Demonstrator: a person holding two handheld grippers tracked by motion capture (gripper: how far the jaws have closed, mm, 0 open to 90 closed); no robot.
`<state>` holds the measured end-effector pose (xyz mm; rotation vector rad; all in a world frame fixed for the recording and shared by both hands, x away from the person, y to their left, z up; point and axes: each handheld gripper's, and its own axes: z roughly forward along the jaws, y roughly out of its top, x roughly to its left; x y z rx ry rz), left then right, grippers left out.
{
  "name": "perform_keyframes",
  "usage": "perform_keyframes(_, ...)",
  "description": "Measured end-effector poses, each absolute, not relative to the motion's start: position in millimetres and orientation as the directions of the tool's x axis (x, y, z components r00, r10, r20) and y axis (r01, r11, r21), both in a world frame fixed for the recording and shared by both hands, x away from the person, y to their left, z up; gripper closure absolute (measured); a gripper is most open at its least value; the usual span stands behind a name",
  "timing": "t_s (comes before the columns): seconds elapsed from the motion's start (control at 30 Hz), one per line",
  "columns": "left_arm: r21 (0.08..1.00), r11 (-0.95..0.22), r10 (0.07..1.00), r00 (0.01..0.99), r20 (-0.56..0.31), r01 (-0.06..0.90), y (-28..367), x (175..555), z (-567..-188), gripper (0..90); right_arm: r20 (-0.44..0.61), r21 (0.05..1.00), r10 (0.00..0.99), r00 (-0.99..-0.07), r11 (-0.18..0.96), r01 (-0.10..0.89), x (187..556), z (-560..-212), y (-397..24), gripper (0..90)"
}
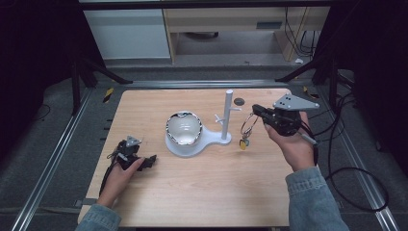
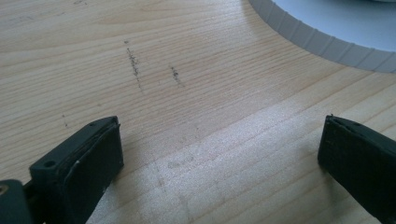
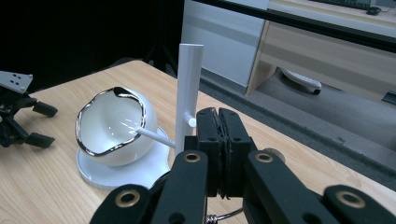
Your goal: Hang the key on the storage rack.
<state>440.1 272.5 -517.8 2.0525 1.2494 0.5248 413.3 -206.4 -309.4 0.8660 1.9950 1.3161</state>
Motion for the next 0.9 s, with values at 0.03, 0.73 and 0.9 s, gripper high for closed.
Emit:
perform_keyframes(0.03,0.719,-0.318,0.887,0.461,-0.004,0.618,273,440,-518,0.0,-0.12,0.934,0.78,-0.614,0.298,0.196,414,-309,-206,88.8)
perform_keyframes(0.73,0.718,-0.318,0.887,0.461,-0.004,0.619,273,440,-518,0.0,-0.112,0.942,0.78,-0.615,0.28,0.183,423,-300,-197,88.8)
perform_keyframes(0.9,0.719,-0.318,0.887,0.461,-0.004,0.618,273,440,-518,0.0,-0.11,0.944,0.781,-0.615,0.276,0.181,425,-298,-194,88.8)
